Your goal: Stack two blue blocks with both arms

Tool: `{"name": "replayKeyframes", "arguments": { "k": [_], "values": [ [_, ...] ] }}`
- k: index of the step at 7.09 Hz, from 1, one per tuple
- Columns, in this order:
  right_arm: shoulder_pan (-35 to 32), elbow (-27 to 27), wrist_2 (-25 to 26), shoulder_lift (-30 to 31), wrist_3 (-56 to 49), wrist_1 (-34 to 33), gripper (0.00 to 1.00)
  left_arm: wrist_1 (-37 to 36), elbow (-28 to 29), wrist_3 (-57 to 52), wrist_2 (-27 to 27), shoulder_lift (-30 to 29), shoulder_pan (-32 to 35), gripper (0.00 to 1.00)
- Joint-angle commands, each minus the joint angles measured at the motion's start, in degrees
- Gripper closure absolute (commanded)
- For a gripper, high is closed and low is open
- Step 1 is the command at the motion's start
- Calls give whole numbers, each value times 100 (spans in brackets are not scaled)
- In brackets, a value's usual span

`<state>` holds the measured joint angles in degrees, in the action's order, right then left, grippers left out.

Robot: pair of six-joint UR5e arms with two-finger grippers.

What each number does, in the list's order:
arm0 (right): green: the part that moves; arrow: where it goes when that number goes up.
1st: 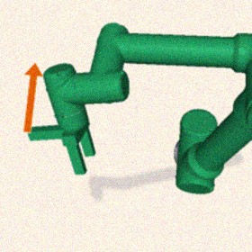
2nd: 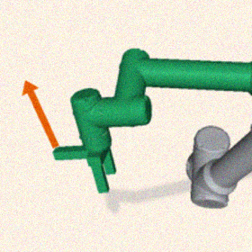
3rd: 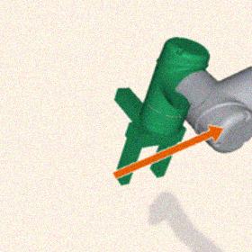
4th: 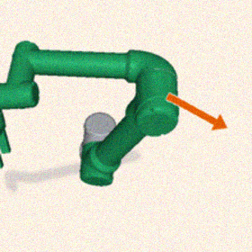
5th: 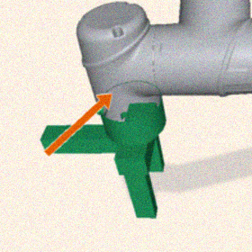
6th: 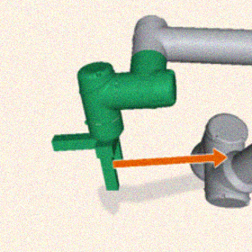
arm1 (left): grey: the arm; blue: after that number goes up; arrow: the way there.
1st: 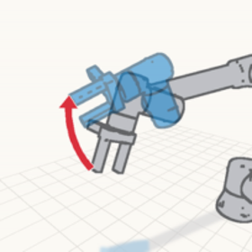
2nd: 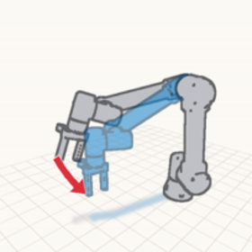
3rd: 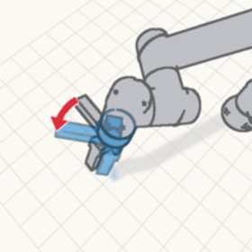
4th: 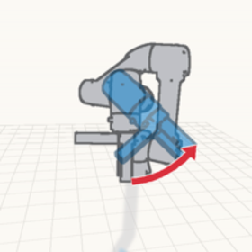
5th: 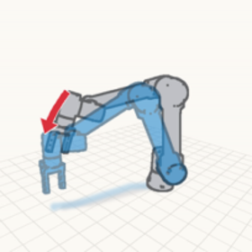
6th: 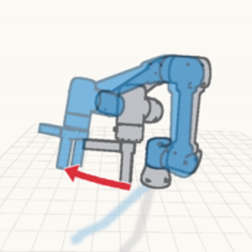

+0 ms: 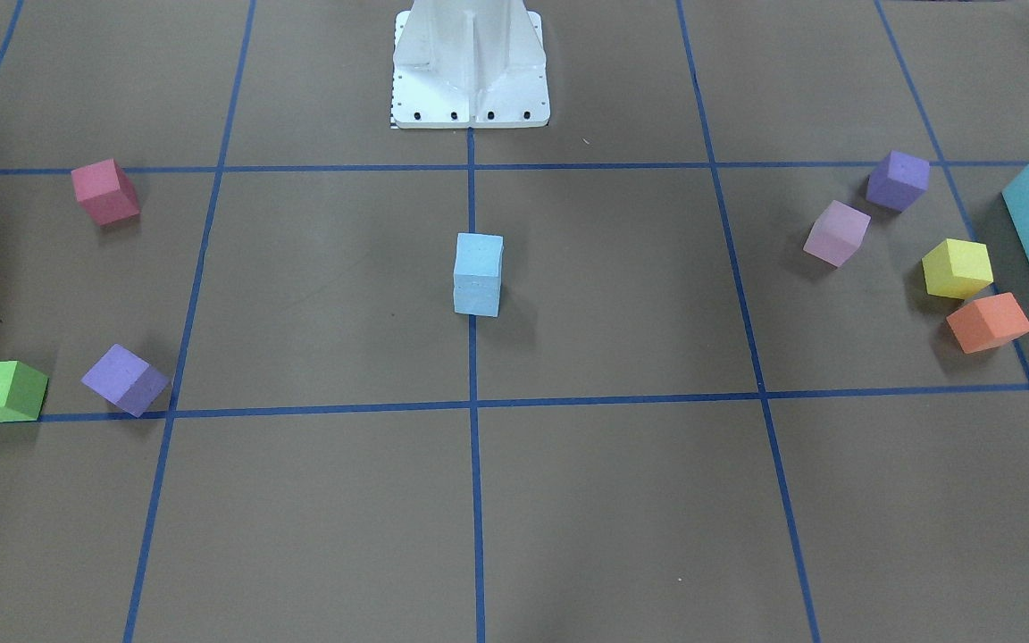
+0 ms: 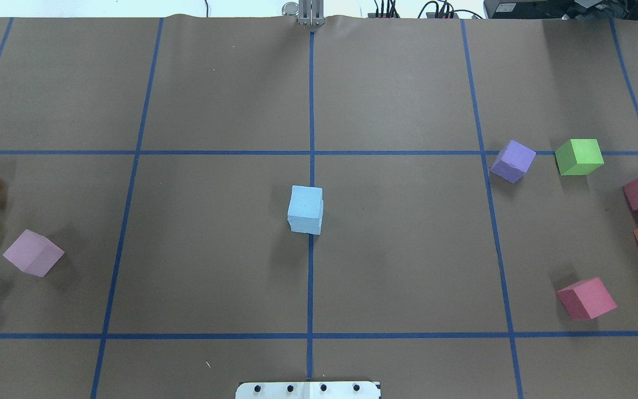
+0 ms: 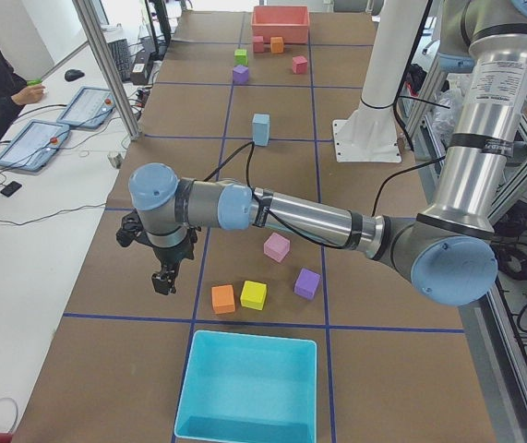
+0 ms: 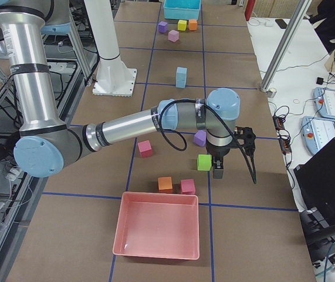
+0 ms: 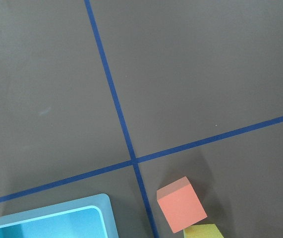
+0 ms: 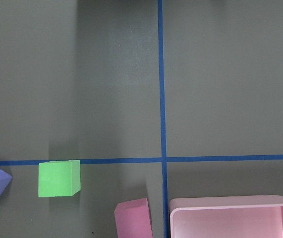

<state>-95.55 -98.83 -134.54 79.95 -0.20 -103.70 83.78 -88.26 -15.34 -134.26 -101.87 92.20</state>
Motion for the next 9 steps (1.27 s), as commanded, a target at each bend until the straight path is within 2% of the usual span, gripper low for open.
{"name": "replayKeyframes", "arguments": {
  "k": [1,2,3,9],
  "values": [
    [177,431,77,12,28,541,0,507,536,-13,-13,45,26,2],
    [177,792,86,3,20,788,0,508,546,13,-13,18,26,2],
    [186,865,312,3,20,1042,0,499,529,22,-13,1,26,2],
    [274,892,402,3,46,1054,0,499,538,31,-13,0,26,2]
  ]
}}
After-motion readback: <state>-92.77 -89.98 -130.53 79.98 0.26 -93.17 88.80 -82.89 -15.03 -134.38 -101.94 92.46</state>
